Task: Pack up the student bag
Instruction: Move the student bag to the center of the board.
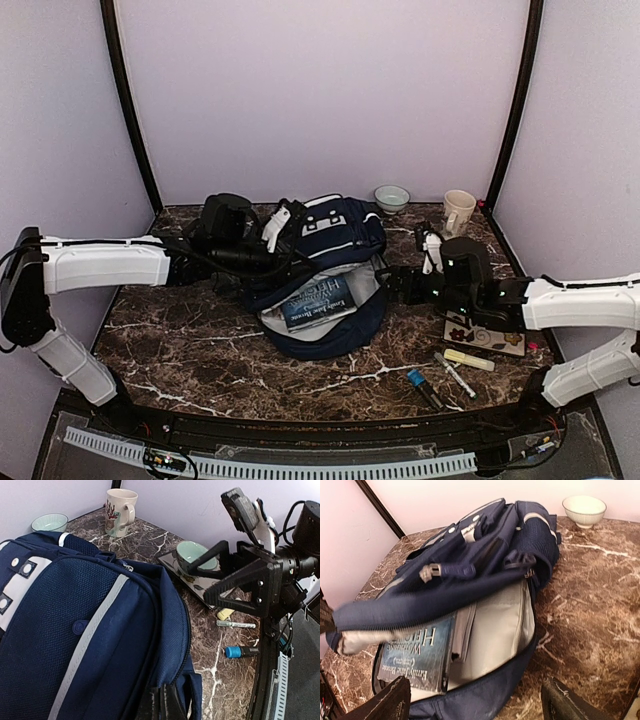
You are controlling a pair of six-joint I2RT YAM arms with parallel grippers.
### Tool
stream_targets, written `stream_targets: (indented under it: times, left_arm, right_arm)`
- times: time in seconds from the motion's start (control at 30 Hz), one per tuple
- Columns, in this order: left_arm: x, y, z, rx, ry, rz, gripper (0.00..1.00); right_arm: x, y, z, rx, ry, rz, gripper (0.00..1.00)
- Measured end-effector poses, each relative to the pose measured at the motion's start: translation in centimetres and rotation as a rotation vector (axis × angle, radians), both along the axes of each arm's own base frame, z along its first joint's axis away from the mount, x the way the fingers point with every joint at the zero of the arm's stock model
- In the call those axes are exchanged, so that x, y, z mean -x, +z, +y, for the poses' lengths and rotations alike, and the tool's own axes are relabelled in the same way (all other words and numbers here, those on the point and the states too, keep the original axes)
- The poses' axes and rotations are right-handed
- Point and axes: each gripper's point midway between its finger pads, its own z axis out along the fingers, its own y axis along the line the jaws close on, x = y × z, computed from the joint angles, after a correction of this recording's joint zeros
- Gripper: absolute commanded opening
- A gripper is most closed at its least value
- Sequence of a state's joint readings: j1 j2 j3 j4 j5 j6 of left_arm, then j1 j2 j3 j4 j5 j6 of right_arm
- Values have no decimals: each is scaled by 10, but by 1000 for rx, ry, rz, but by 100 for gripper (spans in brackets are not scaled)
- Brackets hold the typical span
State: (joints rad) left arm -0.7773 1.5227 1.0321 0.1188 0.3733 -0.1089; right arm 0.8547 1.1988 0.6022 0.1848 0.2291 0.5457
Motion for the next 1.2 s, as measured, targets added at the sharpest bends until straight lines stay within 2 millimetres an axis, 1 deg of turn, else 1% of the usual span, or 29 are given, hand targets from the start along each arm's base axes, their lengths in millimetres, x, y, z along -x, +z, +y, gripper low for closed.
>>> stream_targets:
  times: [0.1,0.17,0.37,0.53,0.7,0.83,1.03,1.2]
  left_arm:
    - [7,-8,2,-1,-18,20,0]
    - [11,-15,3,-6,-28,34,0]
    - [22,-35,8,-27,-52,77,1]
    - [35,-49,13,-32,-86,111,3]
    - [43,-63,17,-38,-99,133,5]
    - [46,-71,20,-44,-99,142,5]
    - [52,-72,26,-35,-98,131,4]
    - [56,-76,30,-31,-96,124,4]
  right_arm:
    - [-9,2,8,11,-2,-9,91]
    - [-14,-2,14,21,-1,-4,91]
    - [-25,-25,29,67,10,39,91]
    - [-30,-37,38,92,26,57,90]
    - [-34,-44,41,100,36,63,90]
    - [-38,-49,39,108,35,68,90]
    - [-43,-47,37,102,28,54,89]
    - [-45,-50,38,104,25,55,87]
